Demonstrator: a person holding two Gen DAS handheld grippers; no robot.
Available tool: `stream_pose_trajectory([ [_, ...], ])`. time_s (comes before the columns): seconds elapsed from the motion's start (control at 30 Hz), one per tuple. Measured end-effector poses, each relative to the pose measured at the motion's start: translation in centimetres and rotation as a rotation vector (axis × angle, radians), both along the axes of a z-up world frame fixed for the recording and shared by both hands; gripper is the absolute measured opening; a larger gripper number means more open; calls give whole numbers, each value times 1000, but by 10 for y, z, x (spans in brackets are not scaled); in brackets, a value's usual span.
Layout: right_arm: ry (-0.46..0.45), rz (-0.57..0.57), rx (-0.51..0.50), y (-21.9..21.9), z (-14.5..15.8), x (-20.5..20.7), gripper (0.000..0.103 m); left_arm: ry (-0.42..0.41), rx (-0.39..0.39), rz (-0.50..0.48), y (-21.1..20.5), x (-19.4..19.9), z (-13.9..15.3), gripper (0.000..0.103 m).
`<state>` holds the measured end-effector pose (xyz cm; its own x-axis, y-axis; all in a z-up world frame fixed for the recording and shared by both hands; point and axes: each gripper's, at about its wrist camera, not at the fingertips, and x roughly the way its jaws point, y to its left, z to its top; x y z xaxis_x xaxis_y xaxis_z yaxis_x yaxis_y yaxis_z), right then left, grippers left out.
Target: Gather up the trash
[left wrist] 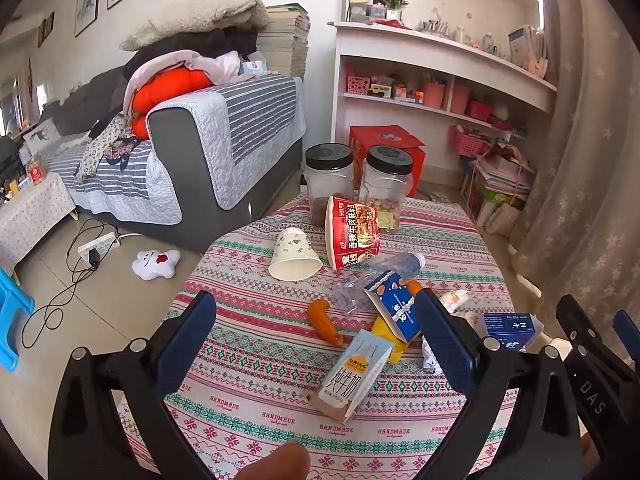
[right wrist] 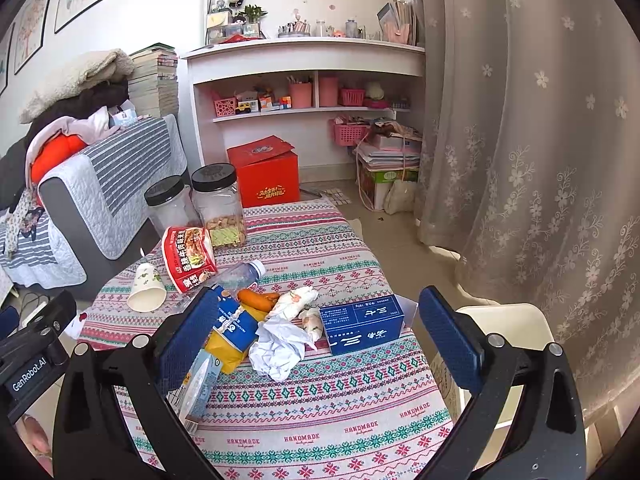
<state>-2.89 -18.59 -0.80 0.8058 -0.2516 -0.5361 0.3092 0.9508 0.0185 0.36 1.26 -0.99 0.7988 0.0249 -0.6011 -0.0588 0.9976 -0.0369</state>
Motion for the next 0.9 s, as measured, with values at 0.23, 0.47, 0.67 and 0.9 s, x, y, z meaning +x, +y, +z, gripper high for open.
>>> stream_pose_trajectory([
  [0.23, 7, 2, 3, 2, -6, -1, 96, 1, 2, 4, 1, 0, -2, 96],
  [0.47, 8, 0, 2, 2, -5, 0, 96, 6, 2, 7, 3, 0, -4, 96],
  [0.67, 8, 1, 1, 2, -5, 0, 96, 12, 4, 10, 5, 0, -6, 96],
  [0.9, 61, 21, 131, -13, -12, 6, 96, 27, -8, 30, 13, 9, 0, 96],
])
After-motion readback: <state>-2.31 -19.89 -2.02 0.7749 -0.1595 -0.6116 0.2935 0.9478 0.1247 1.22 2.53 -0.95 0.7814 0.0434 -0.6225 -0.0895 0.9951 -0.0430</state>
